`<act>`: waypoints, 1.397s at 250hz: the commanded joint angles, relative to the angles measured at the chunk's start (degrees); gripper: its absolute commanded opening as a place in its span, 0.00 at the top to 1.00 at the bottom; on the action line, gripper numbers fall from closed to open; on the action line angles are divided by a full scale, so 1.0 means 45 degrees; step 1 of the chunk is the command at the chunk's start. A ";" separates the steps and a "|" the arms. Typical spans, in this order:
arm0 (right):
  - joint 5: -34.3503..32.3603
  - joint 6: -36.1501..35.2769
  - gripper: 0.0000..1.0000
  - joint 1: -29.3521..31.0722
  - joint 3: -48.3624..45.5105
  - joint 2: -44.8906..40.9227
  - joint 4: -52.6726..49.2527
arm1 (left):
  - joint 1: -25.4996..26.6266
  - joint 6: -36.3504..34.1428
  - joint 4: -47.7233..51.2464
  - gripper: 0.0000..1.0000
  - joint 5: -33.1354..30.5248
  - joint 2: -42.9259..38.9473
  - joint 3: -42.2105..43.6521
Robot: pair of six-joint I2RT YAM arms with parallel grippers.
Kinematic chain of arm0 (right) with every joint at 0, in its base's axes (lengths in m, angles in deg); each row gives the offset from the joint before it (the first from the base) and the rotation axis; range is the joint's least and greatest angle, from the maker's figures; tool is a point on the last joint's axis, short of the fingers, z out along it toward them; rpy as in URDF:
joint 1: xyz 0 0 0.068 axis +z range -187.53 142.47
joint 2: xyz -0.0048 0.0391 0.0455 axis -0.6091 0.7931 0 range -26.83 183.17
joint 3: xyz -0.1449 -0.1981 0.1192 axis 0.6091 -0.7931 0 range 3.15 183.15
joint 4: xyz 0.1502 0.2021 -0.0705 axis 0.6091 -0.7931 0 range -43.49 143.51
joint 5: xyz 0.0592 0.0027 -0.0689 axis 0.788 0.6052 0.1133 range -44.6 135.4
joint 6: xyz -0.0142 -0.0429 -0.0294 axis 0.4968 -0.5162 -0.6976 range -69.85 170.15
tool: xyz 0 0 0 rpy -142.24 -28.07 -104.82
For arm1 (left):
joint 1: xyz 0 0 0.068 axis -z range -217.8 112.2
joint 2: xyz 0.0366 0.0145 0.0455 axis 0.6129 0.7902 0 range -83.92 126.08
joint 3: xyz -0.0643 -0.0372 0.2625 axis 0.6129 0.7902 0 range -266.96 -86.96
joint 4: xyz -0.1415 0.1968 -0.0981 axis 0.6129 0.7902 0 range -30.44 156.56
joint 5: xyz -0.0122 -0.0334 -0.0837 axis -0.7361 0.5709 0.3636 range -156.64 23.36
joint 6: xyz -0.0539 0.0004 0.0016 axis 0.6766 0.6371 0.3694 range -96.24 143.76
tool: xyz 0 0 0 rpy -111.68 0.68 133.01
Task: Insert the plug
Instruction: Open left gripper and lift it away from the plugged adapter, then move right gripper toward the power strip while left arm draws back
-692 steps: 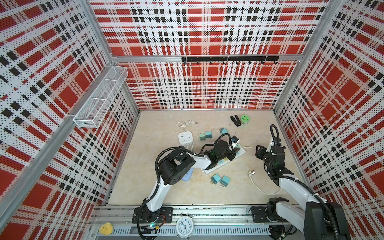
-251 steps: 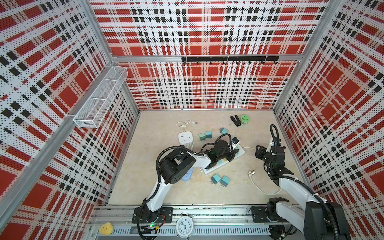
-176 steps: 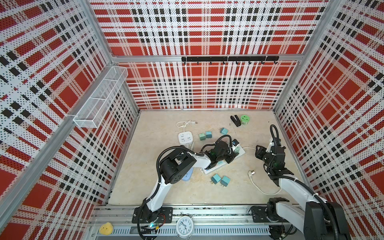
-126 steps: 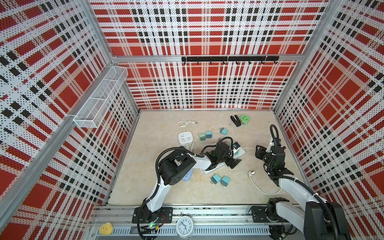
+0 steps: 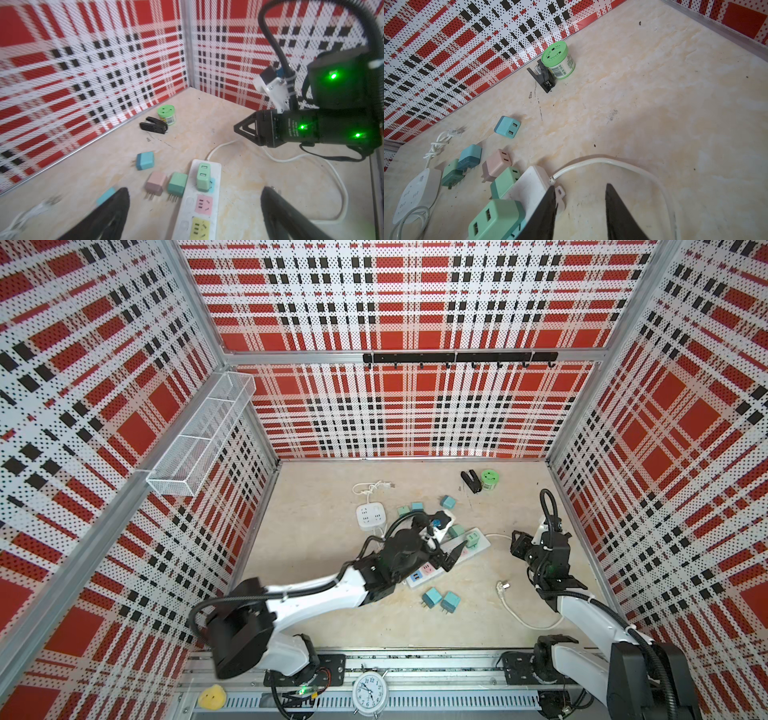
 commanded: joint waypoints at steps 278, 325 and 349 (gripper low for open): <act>-0.5441 0.3512 0.62 1.2599 0.4535 -0.0181 -1.0176 | -0.3748 0.3971 0.6919 0.01 -0.2759 -0.8932 0.5804; -0.5418 0.3502 0.60 1.2934 0.4848 0.0827 -1.0360 | -0.3729 0.3956 0.6950 0.01 -0.2894 -0.8524 0.5652; -0.5213 0.3489 0.57 1.2957 0.4645 0.1391 -0.9774 | -0.3722 0.3956 0.7025 0.01 -0.2903 -0.9059 0.5817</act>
